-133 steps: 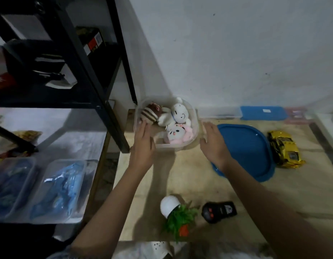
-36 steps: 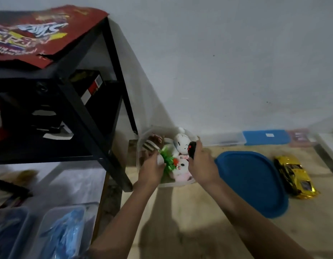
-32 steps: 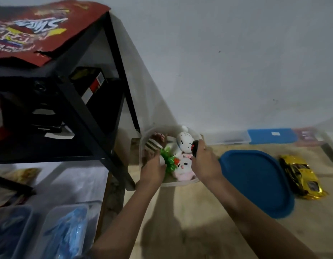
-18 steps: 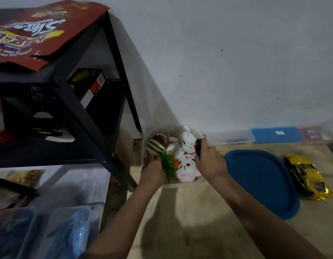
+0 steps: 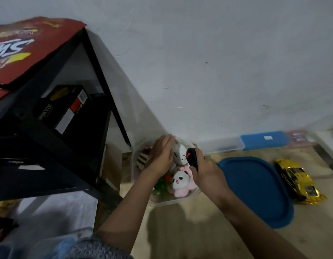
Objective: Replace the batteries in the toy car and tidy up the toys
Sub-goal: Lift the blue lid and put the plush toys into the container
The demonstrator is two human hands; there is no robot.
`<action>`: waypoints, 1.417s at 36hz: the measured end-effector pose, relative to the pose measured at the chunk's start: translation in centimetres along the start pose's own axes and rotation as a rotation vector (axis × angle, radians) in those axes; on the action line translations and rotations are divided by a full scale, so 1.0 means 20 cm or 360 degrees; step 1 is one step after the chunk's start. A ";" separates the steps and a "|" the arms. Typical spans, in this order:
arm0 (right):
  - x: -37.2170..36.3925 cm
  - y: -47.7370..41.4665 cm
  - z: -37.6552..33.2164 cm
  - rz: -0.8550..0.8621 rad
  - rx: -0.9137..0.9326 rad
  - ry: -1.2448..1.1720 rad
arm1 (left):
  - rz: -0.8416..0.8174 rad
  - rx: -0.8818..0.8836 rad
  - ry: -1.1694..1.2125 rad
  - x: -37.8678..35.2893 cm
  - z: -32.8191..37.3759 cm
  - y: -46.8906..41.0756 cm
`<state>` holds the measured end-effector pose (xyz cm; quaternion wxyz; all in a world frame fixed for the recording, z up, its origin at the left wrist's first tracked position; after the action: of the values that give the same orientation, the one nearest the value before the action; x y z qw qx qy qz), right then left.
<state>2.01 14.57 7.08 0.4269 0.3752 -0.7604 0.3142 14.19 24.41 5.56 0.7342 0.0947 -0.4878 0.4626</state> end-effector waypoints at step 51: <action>-0.32 0.01 -0.07 -0.0300 0.0043 0.0320 | -0.0415 -0.0155 -0.0626 -0.24 -0.23 0.01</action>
<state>4.58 17.64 2.04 0.5236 0.4172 -0.6708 0.3189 16.42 24.31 -0.71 0.6823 0.2098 -0.6268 0.3124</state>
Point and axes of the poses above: each hand's wrist, its own y-axis away from the middle knuckle, its own x-axis out of the back of the hand, z = x × y, the point moved 5 cm from there along -y, towards the middle knuckle, and after that the axes turned 14 degrees about z, right-handed, at the moved point
